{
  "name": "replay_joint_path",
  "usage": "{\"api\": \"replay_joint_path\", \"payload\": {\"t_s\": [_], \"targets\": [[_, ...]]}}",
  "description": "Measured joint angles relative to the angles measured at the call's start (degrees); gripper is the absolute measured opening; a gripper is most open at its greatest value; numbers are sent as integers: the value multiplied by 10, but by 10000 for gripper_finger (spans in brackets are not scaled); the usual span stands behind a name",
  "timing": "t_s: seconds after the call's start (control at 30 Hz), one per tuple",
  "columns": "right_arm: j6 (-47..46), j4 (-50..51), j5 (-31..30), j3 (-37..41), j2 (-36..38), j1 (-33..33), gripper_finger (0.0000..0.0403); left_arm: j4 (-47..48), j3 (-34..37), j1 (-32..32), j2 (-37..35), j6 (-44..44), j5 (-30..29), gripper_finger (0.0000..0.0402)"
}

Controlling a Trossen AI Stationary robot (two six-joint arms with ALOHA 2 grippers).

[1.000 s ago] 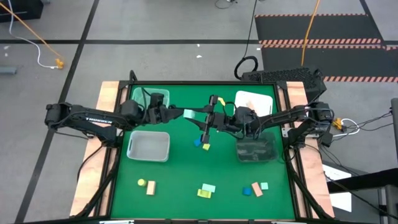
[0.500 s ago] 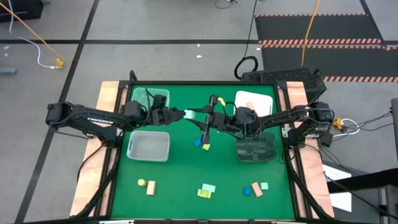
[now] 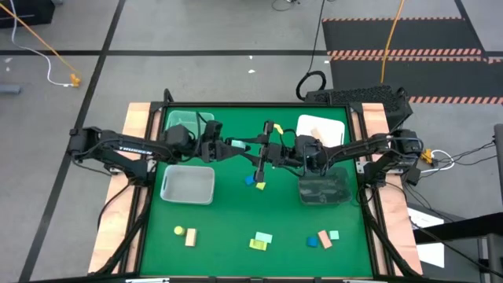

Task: Sort & place blocks by color
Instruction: Put the top light blue block into the gray bin

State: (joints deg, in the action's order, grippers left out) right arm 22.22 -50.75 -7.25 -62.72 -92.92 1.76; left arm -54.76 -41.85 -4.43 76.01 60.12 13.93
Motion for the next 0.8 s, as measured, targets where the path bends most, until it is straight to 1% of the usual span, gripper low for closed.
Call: {"api": "replay_joint_path", "payload": {"t_s": [0.17,0.27,0.33,0.4,0.5,0.6,0.67,0.73,0.8], "targets": [[1,9,0,0,2,8,114,8,0,-2,0,2,-1,196],[0,50,-5,0,18,15,114,14,0,-5,0,6,2,169],[0,90,-19,-1,32,17,114,17,0,-7,1,12,3,157],[-1,115,-27,-1,42,17,114,23,0,-8,1,17,2,153],[-20,126,-24,-1,45,17,114,28,0,-14,2,20,3,162],[-68,143,-16,-1,47,17,114,32,0,-18,1,18,10,173],[-103,157,-17,-1,48,16,117,35,1,-18,0,19,10,173],[-131,166,-19,-1,49,16,136,39,1,-19,0,19,9,166],[-149,174,-20,0,49,16,166,38,1,-19,-2,13,8,155]]}}
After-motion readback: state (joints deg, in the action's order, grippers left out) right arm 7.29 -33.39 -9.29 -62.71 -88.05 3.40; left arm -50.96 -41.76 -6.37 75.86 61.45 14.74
